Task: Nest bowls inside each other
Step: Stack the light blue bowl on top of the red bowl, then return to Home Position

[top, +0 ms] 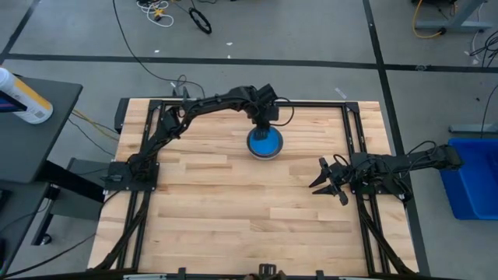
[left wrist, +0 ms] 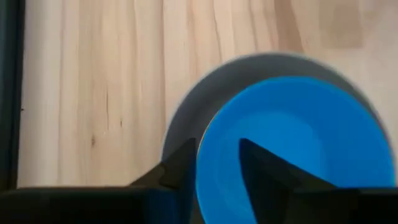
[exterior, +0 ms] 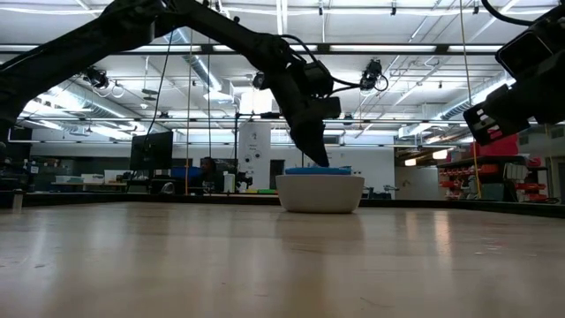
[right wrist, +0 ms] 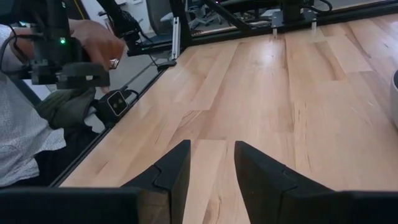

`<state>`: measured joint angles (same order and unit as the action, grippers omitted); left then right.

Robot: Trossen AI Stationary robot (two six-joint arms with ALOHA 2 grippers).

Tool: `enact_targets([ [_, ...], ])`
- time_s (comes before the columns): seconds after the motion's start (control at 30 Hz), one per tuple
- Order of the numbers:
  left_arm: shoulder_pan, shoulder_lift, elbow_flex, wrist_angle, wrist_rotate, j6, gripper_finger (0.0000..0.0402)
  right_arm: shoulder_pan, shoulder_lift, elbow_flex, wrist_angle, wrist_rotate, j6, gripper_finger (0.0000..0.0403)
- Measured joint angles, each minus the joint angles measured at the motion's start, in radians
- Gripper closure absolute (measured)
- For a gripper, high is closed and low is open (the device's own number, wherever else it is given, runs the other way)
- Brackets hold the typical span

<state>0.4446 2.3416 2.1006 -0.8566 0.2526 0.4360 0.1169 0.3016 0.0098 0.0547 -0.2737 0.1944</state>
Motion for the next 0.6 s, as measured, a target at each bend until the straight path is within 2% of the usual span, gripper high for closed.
enact_targets([
  [0.1,0.000,0.000,0.019,0.011,-0.004,-0.010,0.0227,0.000,0.000,0.000,0.000,0.000,0.000,0.0268],
  [0.2,0.000,0.000,0.035,0.001,-0.050,-0.010,0.0184,0.000,0.000,0.000,0.000,0.000,0.000,0.0268],
  [0.33,0.003,0.000,0.123,-0.038,-0.100,-0.010,0.0141,0.000,0.000,0.000,0.000,0.000,0.000,0.0270],
  [0.47,0.004,0.000,0.256,-0.099,-0.076,-0.027,0.0117,0.000,0.000,0.000,0.000,0.000,0.000,0.0268],
  [0.6,-0.011,-0.114,0.198,-0.057,-0.008,-0.043,0.0116,0.000,0.000,0.000,-0.001,0.001,-0.007,0.0271],
])
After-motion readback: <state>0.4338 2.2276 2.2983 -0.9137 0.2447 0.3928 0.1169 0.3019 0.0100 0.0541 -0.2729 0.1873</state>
